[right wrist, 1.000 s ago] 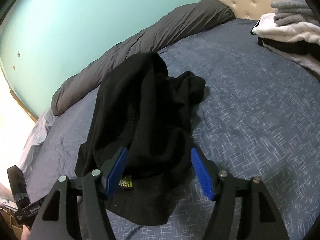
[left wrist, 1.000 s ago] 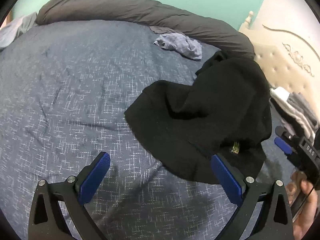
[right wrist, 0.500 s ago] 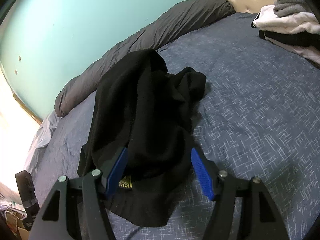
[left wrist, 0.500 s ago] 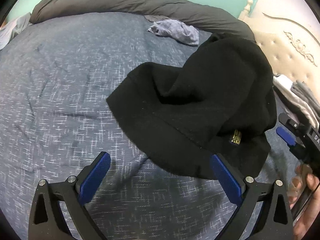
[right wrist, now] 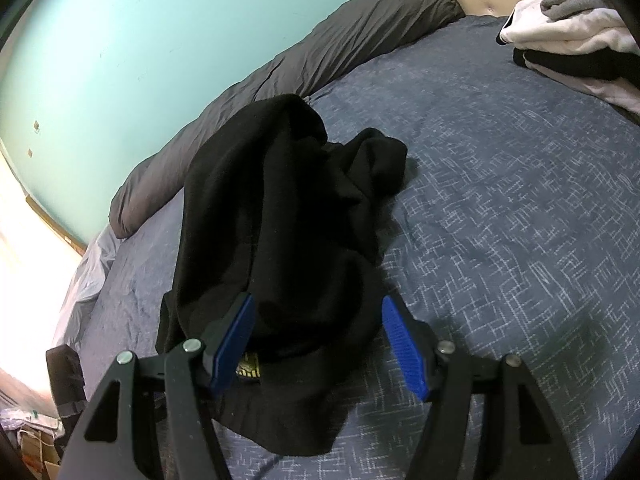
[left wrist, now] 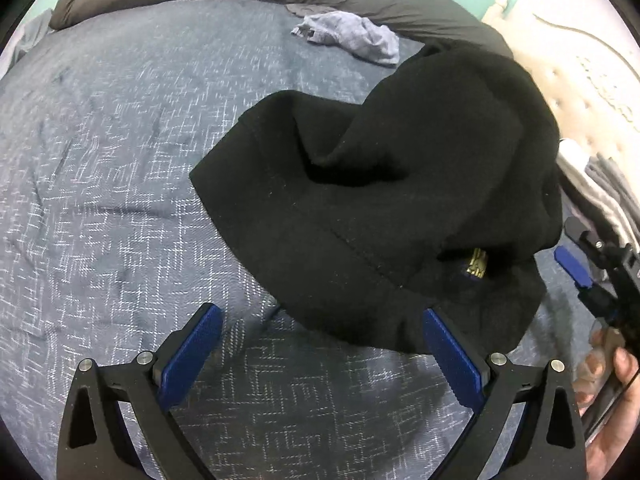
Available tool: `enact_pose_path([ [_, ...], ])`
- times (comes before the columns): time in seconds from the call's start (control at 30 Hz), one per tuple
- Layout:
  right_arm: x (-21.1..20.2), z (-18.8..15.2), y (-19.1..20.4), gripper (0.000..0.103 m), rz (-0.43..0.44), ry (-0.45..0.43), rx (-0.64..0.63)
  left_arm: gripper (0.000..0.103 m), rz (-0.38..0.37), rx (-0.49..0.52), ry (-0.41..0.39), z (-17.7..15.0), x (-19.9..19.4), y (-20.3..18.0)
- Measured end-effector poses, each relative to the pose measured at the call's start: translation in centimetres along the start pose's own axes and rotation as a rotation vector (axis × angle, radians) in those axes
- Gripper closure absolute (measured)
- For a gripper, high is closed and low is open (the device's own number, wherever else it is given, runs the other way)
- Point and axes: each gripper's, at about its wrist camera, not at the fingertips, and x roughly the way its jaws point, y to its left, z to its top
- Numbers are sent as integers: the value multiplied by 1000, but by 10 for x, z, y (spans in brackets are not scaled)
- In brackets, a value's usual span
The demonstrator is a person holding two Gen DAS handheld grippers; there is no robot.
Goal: Fold clothes
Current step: 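Reach the left tool to the black garment's edge near the label, then close the left tool on the black garment edge and lift it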
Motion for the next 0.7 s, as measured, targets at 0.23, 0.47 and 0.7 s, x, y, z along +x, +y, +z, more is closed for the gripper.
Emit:
enact_pose_path([
  [0.23, 1, 1, -2, 36, 4, 3, 14, 19, -28, -3, 16, 1, 5, -7],
  [0.47, -1, 3, -9, 36, -1, 2, 34, 37, -47, -21, 8, 1, 7, -10],
  [0.7, -1, 3, -12, 36, -3, 3, 47, 65, -104, -43, 12, 8, 11, -4],
])
